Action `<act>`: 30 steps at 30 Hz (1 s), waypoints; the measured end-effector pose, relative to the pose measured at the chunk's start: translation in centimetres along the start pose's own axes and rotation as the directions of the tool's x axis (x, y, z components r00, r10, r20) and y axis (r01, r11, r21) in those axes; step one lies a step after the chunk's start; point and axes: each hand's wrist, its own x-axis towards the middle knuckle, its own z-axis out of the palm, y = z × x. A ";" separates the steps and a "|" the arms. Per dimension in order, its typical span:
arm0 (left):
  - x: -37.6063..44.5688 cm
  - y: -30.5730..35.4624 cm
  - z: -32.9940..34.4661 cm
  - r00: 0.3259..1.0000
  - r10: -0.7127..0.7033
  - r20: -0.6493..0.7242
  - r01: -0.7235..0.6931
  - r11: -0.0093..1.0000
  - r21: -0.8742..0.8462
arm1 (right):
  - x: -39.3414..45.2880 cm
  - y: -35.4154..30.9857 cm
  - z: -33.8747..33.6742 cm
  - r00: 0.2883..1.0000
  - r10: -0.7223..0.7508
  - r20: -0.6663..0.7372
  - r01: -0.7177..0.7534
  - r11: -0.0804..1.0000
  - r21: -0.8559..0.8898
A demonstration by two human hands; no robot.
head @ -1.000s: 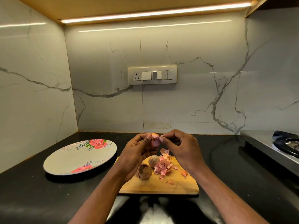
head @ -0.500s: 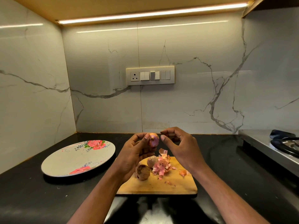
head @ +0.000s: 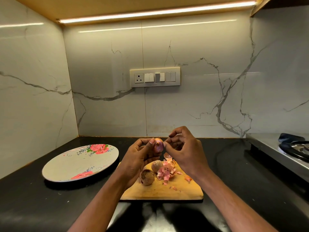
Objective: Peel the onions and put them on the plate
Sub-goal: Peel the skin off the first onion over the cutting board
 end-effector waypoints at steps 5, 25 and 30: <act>-0.1 0.0 0.1 0.999 -0.005 0.038 0.006 1.000 -0.023 | 0.3 0.4 -0.1 0.996 0.083 -0.036 -0.082 0.996 0.039; -0.1 0.2 0.1 0.999 -0.028 -0.019 0.027 0.999 -0.045 | 0.6 1.6 -1.1 0.888 0.378 0.260 -0.433 0.880 0.198; 0.0 0.1 0.0 0.999 -0.030 -0.014 0.029 0.999 -0.042 | 0.6 1.7 -0.9 0.899 0.345 0.270 -0.402 0.894 0.198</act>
